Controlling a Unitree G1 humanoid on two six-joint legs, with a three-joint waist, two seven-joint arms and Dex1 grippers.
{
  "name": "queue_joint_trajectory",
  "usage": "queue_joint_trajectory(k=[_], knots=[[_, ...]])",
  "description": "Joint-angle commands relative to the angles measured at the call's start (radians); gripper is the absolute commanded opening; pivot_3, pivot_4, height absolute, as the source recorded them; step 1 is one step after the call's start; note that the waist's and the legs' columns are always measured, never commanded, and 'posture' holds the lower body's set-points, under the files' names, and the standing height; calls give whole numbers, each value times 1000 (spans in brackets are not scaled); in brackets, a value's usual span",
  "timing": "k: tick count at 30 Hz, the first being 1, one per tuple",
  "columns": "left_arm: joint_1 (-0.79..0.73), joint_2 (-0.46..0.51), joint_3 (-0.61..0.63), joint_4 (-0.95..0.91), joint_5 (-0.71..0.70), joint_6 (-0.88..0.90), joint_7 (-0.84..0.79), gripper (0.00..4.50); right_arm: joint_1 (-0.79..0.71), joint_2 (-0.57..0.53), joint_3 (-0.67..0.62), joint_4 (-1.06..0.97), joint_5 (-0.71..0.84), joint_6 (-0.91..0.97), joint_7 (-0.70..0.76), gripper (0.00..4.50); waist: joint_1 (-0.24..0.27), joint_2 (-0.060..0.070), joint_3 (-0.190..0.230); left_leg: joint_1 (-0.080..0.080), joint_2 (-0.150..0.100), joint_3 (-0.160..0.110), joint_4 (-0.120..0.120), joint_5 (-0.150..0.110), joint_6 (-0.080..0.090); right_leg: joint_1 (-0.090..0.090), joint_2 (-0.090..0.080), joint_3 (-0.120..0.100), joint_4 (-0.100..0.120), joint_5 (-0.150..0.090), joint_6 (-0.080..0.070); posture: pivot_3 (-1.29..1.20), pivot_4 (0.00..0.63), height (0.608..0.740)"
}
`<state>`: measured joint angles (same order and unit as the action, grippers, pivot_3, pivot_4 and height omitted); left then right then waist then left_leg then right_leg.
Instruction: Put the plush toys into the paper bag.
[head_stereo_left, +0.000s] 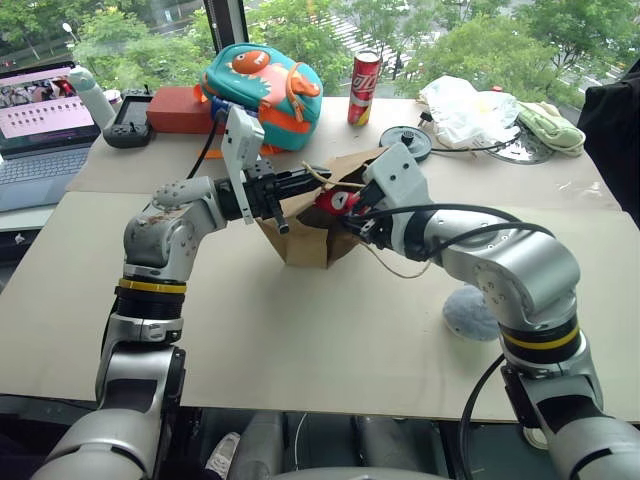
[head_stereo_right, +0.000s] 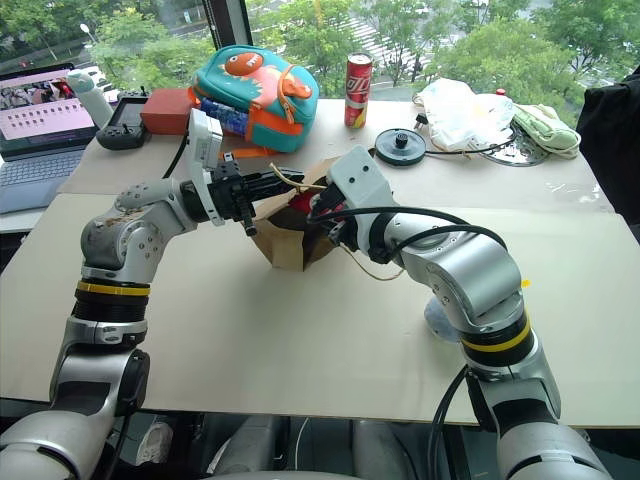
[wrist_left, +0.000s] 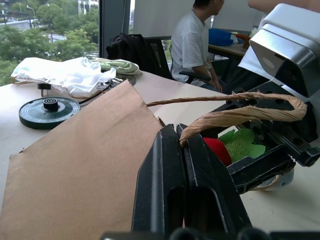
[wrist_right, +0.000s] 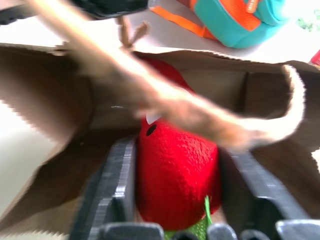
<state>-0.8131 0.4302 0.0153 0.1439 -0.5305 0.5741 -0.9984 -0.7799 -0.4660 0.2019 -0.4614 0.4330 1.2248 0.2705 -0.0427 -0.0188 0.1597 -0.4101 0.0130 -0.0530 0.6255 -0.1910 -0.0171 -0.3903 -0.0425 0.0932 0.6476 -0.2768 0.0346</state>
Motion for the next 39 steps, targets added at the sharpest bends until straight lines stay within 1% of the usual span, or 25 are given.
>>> queue_joint_trajectory(k=[1, 2, 3, 7, 9, 13, 15, 18, 20, 23, 26, 31, 35, 37, 38, 39], knots=[[-18, 3, 6, -21, -3, -16, -8, 0, -32, 9, -30, -18, -28, -40, -3, 4007, -2, 0, 0, 0, 0, 0, 0, 0, 0, 0, 0, 0, 0, 0, 0, 0, 150, 739], [-17, 3, 6, -23, -3, -16, -8, 0, -34, 16, -35, -14, -34, -42, -9, 4333, -2, 0, 0, 0, 0, 0, 0, 0, 0, 0, 0, 0, 0, 0, 0, 0, 150, 739], [-16, 3, 6, -24, -3, -16, -8, 0, -36, 20, -40, -11, -39, -42, -10, 4452, -2, 0, 0, 0, 0, 0, 0, 0, 0, 0, 0, 0, 0, 0, 0, 0, 150, 739], [-12, 2, 7, -32, -6, -14, -6, 0, -23, 5, -87, -35, -41, -22, -3, 4452, -2, 0, 0, 1, 0, 0, 0, 0, 0, 0, 0, 0, 0, 0, 0, 0, 150, 739], [-12, 3, 8, -32, -6, -14, -6, 0, 12, -39, -147, -85, -14, 3, 24, 4452, 0, 0, 0, 0, 0, 0, 0, 0, 0, 0, 0, 0, 0, 0, 0, 0, 150, 739], [-12, 4, 10, -33, -6, -16, -6, 0, 183, -228, -278, -223, 44, 74, 128, 4452, 19, 0, 0, -3, -1, -2, 0, 0, 0, 1, -1, -3, 0, 0, 0, 0, 150, 739], [-9, 6, 10, -35, -7, -15, -7, 0, 292, -291, -383, -261, 61, 110, 159, 4452, 22, 0, 0, -4, -1, -2, 1, -1, 1, 1, -1, -3, 0, 0, 0, 0, 150, 739], [-4, 8, 11, -39, -8, -14, -8, 0, 438, -356, -482, -306, 70, 150, 190, 4452, 25, 0, 0, -4, -1, -2, 0, -1, 1, 0, -1, -3, 0, 0, 0, 0, 150, 739], [-2, 8, 11, -40, -10, -10, -7, 0, 504, -352, -537, -329, 78, 193, 187, 4452, 23, 0, 0, -4, -1, -1, 1, -1, 1, 0, -1, -2, -2, 0, 0, 0, 150, 739], [-1, 7, 11, -42, -10, -10, -6, 0, 590, -367, -552, -362, 69, 223, 182, 4452, 15, 0, 0, 0, 0, 0, 1, -1, 1, 1, 0, -1, -1, 0, 0, 0, 150, 739], [-1, 6, 10, -39, -9, -10, -6, 0, 635, -343, -566, -385, 70, 269, 172, 4452, 9, 0, 0, 3, 0, 1, 1, 0, 0, 3, 1, 0, 0, -3, 5, 0, 150, 739], [-6, 5, 9, -33, -8, -12, -8, 0, 716, -298, -532, -388, 40, 275, 132, 4452, 5, 0, 0, 2, 0, 1, 1, 0, 0, 3, 1, 0, -1, -3, 6, 0, 150, 739], [-14, 2, 5, -22, -4, -17, -12, 0, 724, -269, -498, -359, 14, 241, 99, 4452, 4, 0, 0, 2, 0, 1, 1, 0, 0, 3, 0, 1, -1, -1, 1, 0, 150, 739], [-19, 1, 4, -16, -2, -20, -14, 0, 722, -254, -501, -351, 2, 221, 88, 3942, 4, 0, 0, 2, 0, 1, 1, 0, 0, 3, 0, 1, -1, -1, 2, 0, 150, 739], [-21, 1, 4, -15, -2, -20, -15, 0, 719, -249, -504, -352, 0, 212, 87, 3780, 4, 0, 0, 2, 0, 1, 1, 0, 0, 3, 0, 1, -1, -2, 3, 0, 150, 739], [-22, 0, 5, -13, -3, -20, -16, 0, 716, -243, -508, -353, 0, 208, 86, 3398, 4, 0, 0, 2, 0, 1, 1, 0, 0, 3, 0, 1, -1, -2, 3, 0, 150, 739]])
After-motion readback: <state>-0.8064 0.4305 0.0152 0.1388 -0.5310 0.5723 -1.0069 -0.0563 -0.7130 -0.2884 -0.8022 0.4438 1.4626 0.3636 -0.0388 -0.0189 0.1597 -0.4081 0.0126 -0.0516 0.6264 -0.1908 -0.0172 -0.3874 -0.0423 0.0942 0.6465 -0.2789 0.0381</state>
